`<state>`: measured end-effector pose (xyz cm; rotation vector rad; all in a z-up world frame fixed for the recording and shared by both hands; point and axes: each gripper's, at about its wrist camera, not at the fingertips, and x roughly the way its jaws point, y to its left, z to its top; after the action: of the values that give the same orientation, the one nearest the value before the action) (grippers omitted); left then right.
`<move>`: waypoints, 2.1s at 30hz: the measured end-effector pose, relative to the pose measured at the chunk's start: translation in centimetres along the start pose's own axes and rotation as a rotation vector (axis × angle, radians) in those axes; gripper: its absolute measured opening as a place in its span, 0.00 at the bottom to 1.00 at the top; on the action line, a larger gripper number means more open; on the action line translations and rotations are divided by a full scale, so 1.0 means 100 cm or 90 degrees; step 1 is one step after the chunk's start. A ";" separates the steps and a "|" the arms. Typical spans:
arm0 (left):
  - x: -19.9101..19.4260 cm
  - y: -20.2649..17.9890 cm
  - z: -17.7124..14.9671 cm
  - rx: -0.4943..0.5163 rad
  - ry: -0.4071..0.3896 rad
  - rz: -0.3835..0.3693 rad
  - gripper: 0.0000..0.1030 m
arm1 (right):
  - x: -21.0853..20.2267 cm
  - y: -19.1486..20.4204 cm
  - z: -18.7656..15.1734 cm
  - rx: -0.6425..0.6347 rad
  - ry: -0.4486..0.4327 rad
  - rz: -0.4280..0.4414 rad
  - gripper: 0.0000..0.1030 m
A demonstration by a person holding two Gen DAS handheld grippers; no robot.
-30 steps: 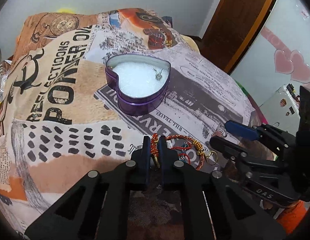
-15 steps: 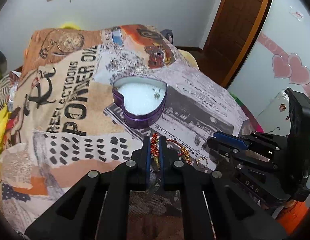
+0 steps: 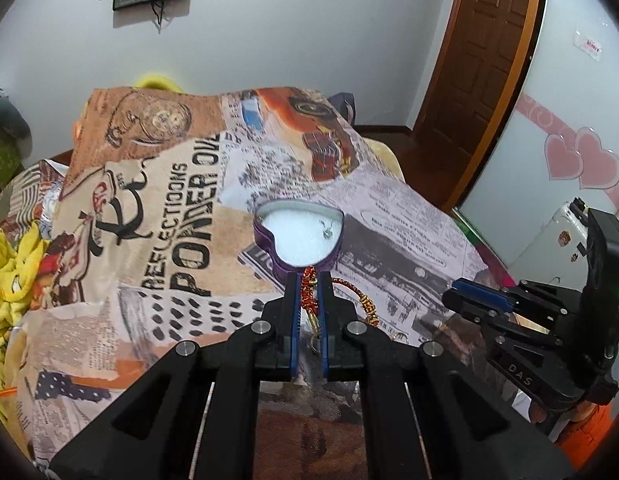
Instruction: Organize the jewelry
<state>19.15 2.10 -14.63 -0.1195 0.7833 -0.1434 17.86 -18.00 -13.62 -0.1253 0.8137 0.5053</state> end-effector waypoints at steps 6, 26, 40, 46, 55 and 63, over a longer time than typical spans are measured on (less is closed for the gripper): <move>-0.006 0.004 0.013 -0.001 -0.026 0.007 0.06 | -0.008 0.006 0.014 -0.008 -0.030 -0.001 0.11; 0.018 0.014 0.052 -0.002 -0.053 0.015 0.06 | -0.001 0.019 0.062 -0.035 -0.108 0.016 0.11; 0.074 0.024 0.053 -0.011 0.011 0.007 0.06 | 0.039 0.013 0.078 -0.031 -0.085 0.048 0.11; 0.095 0.029 0.052 -0.017 0.042 -0.003 0.06 | 0.059 0.011 0.083 -0.035 -0.058 0.063 0.11; 0.117 0.031 0.053 -0.013 0.067 -0.011 0.06 | 0.086 0.011 0.088 -0.046 -0.012 0.097 0.11; 0.127 0.028 0.055 0.006 0.080 -0.013 0.06 | 0.105 0.013 0.085 -0.062 0.027 0.106 0.11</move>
<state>32.18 2.97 -20.07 -0.1108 0.9066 -0.1745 28.94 -10.29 -15.28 -0.1590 0.8460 0.7022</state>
